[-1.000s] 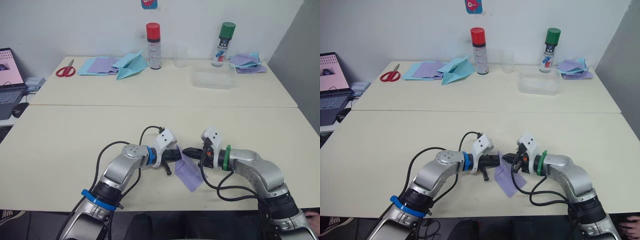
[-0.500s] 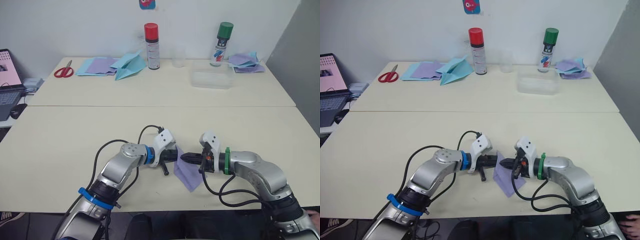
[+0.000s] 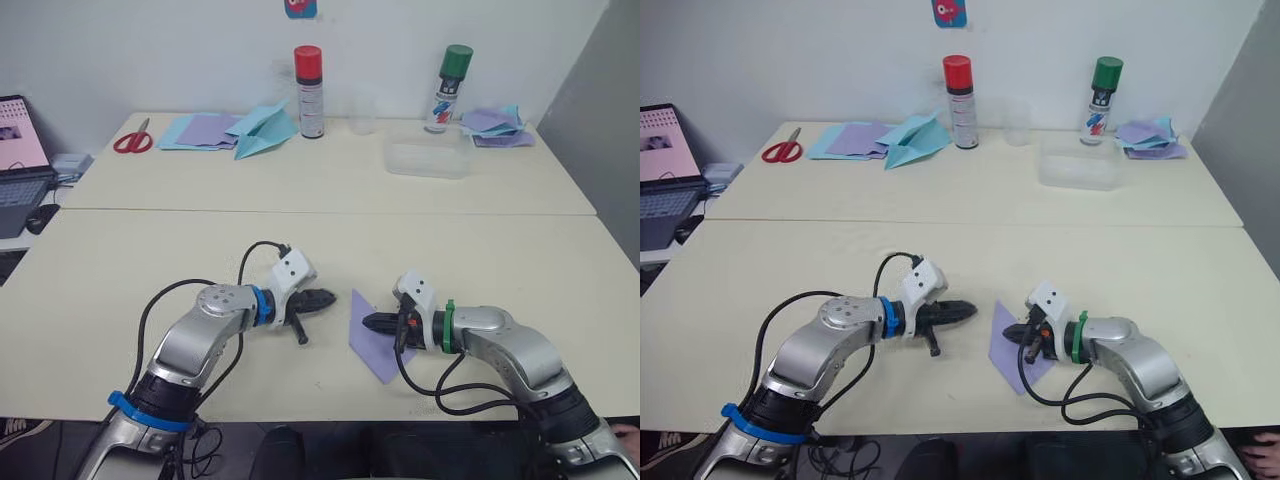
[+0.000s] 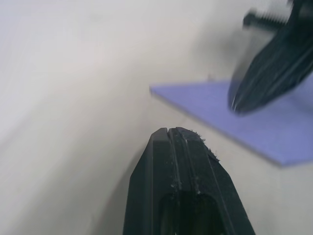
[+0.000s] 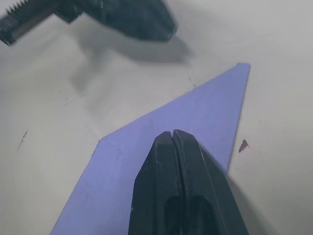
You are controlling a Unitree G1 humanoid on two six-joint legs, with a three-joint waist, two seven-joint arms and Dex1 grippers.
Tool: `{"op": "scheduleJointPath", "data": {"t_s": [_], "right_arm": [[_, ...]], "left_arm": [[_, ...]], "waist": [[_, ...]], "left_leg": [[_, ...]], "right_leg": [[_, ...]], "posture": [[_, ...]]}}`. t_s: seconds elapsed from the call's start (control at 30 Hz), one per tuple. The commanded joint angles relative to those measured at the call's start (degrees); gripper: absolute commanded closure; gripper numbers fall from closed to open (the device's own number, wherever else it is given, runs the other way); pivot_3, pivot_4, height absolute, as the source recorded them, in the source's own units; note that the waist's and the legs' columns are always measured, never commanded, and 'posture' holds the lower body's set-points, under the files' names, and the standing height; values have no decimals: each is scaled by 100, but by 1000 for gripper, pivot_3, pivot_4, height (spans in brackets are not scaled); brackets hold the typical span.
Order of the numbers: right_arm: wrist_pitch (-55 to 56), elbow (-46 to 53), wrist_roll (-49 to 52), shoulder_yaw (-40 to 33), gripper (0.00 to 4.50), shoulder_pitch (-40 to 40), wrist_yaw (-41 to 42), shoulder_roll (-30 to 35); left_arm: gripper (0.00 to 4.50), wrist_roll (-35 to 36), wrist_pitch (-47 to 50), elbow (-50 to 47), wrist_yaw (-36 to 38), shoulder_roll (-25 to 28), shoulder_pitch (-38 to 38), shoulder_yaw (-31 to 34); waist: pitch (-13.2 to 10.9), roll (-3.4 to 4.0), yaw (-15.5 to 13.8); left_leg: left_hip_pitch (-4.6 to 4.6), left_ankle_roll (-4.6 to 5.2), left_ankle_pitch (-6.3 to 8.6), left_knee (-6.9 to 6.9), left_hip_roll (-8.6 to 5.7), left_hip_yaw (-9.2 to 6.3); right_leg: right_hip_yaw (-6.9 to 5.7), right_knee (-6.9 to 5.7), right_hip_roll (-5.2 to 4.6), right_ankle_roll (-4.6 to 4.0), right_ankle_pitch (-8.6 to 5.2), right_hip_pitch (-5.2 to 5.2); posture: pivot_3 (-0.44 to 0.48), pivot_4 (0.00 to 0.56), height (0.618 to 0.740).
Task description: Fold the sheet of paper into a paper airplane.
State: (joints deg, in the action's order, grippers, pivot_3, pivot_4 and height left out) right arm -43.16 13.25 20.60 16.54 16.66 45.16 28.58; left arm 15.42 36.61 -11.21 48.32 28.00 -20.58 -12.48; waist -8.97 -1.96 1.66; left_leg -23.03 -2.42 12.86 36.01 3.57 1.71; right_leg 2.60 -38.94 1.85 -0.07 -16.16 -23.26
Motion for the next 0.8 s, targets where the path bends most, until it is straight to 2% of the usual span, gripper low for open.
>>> {"op": "scheduleJointPath", "data": {"t_s": [0.03, 0.37, 0.5, 0.6, 0.8], "right_arm": [[81, -16, -82, 80, 4486, 41, 86, 34], [155, -66, -162, -11, 4486, 19, 24, -61], [129, 243, 421, -618, 4486, -17, -4, -360], [336, 399, 393, -771, 4486, -33, 89, -217], [690, -363, -164, -538, 4486, 210, -440, -545]], "left_arm": [[4500, -89, -268, -20, -91, -155, -159, -110], [4500, -607, -689, 741, -38, -486, -282, -880], [4500, -847, -672, 1005, 129, -402, -222, -1193], [4500, -869, -617, 992, 241, -322, -115, -1247], [4500, -905, -695, 1002, 240, -302, -40, -1199]], "waist": [[0, 0, 4], [0, 0, 3], [1, -1, 4], [1, 0, 5], [9, -3, 10]], "left_leg": [[0, 0, 0, 0, -1, 0], [2, 0, 0, 0, -3, 0], [3, 0, 0, 2, -3, 0], [2, 0, 0, 3, -4, 0], [10, 0, 0, 2, -1, 1]], "right_leg": [[2, 0, 0, 0, 0, 0], [-4, -3, 7, 0, 1, 1], [-6, -4, 7, 0, 1, 4], [-4, -4, 7, 0, 1, 5], [-5, -5, 7, 0, 1, 9]], "posture": [[0, 150, 740], [0, 150, 740], [0, 150, 740], [0, 150, 740], [0, 150, 740]]}}
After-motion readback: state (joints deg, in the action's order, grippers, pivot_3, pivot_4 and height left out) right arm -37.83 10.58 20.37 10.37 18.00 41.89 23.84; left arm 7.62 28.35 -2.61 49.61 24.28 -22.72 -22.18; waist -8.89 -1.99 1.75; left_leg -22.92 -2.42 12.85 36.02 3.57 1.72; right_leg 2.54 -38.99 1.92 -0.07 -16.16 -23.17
